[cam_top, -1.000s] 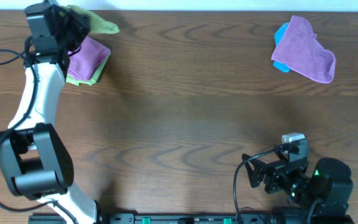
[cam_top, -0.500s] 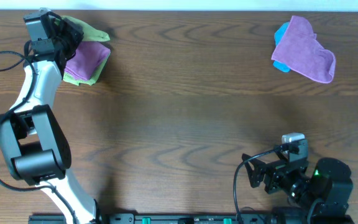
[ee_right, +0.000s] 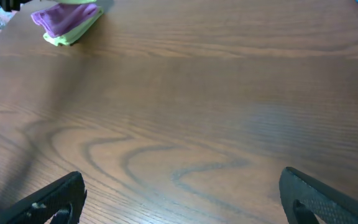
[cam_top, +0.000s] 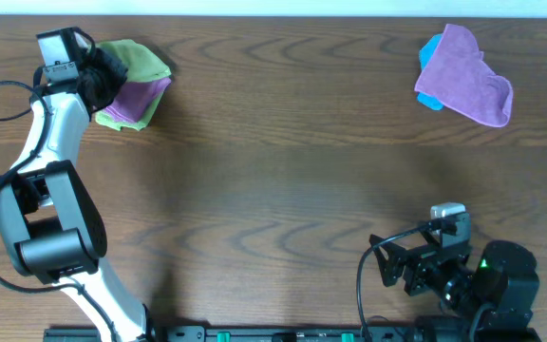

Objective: Fold the cloth
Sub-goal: 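Lower the green cloth onto the pink cloth pile with the left gripper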

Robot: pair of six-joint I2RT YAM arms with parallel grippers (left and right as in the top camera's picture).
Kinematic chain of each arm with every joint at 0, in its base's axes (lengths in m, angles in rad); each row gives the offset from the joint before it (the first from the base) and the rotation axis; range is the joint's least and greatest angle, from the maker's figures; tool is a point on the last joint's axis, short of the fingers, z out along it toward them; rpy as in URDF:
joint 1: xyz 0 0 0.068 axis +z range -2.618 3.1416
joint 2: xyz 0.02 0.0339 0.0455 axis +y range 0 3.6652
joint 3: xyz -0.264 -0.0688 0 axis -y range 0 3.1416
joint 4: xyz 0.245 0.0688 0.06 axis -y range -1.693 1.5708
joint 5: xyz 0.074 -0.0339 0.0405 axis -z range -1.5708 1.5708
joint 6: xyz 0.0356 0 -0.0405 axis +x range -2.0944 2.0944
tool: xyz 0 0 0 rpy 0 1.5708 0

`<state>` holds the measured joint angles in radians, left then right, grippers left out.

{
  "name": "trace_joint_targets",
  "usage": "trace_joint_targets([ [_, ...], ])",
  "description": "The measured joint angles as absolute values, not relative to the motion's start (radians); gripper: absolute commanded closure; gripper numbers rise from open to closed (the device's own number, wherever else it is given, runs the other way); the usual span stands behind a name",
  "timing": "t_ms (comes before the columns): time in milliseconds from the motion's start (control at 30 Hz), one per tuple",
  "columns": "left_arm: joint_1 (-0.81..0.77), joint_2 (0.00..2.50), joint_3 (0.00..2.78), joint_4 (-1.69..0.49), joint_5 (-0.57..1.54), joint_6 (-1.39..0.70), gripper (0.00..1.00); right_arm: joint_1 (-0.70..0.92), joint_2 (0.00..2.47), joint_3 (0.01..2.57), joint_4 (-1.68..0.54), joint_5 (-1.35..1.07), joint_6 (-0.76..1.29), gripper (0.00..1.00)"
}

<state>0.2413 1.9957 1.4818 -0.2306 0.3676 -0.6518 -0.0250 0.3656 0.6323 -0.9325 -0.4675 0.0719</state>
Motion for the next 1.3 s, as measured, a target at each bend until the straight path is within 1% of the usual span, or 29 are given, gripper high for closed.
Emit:
trace_joint_targets([
  [633, 0.256, 1.996, 1.482, -0.438, 0.336, -0.601, 0.94, -0.025, 0.366, 0.632, -0.932, -0.467, 0.072, 0.01],
  [700, 0.265, 1.996, 1.482, -0.461, 0.336, -0.598, 0.93, -0.025, 0.366, 0.632, -0.933, -0.467, 0.072, 0.01],
  [767, 0.278, 1.996, 1.482, -0.484, 0.337, -0.593, 0.85, -0.025, 0.366, 0.632, -0.932, -0.467, 0.072, 0.01],
  [833, 0.291, 1.996, 1.482, -0.505, 0.336, -0.585, 0.70, -0.025, 0.365, 0.632, -0.932, -0.467, 0.072, 0.01],
  [867, 0.295, 1.996, 1.482, -0.511, 0.336, -0.580, 0.59, -0.025, 0.366, 0.632, -0.932, -0.467, 0.072, 0.01],
  [967, 0.313, 1.996, 1.482, -0.521, 0.342, -0.569, 0.34, -0.025, 0.366, 0.632, -0.933, -0.467, 0.072, 0.01],
  [1000, 0.319, 1.996, 1.482, -0.521, 0.348, -0.575, 0.24, -0.025, 0.365, 0.632, -0.932, -0.467, 0.072, 0.01],
  [1067, 0.325, 1.996, 1.482, -0.521, 0.361, -0.563, 0.09, -0.025, 0.365, 0.632, -0.933, -0.467, 0.072, 0.01],
  [1100, 0.326, 1.996, 1.482, -0.521, 0.367, -0.567, 0.04, -0.025, 0.366, 0.632, -0.932, -0.467, 0.072, 0.01],
  [1300, 0.327, 1.995, 1.483, -0.520, 0.412, -0.561, 0.05, -0.025, 0.365, 0.632, -0.932, -0.467, 0.072, 0.01],
])
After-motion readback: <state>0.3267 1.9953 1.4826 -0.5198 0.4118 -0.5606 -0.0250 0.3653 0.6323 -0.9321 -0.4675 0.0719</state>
